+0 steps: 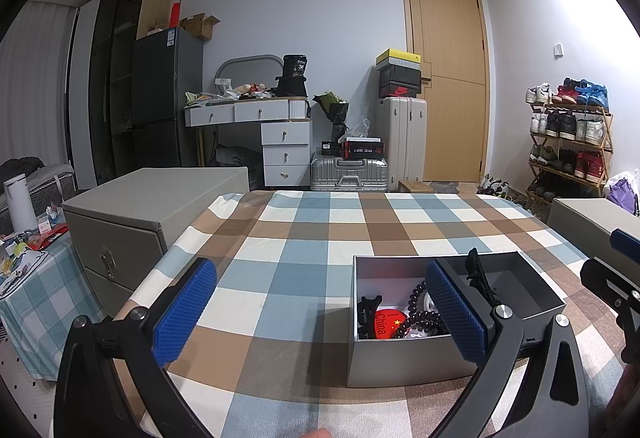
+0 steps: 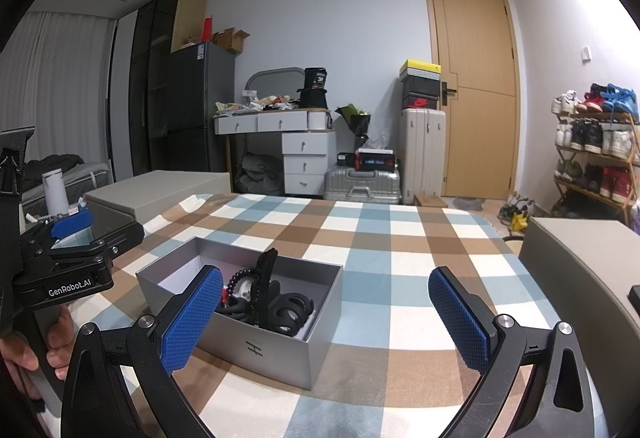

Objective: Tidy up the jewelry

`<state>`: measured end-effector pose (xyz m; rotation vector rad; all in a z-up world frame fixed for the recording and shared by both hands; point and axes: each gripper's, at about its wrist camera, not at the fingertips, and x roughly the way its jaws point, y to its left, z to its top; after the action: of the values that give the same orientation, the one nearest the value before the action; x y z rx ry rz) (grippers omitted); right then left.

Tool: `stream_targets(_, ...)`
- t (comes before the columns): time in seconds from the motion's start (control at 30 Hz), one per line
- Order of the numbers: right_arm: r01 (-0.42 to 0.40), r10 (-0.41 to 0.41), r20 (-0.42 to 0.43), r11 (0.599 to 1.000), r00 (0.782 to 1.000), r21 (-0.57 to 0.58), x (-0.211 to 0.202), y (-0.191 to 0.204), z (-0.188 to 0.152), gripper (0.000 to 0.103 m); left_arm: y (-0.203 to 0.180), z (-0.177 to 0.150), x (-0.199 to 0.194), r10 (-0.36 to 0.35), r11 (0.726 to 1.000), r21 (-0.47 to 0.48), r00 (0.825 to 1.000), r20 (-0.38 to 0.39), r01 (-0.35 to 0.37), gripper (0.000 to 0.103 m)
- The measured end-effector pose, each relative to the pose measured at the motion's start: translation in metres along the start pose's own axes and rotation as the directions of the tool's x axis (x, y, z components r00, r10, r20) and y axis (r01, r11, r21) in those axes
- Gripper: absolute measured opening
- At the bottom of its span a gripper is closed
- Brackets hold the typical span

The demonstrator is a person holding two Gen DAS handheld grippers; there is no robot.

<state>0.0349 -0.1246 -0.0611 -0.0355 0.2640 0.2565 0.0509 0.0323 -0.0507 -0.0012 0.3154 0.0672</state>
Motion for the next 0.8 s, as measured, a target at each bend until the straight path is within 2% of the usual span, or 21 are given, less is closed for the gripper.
stream_targets(0.8,0.0,0.0,0.0,1.0,1.0,0.0,0.0003,-0.0005,0.0003,0.103,-0.0011,0.0001,0.0001,-0.002,1.0,0.0,1.0,0.0,0.002,0.102)
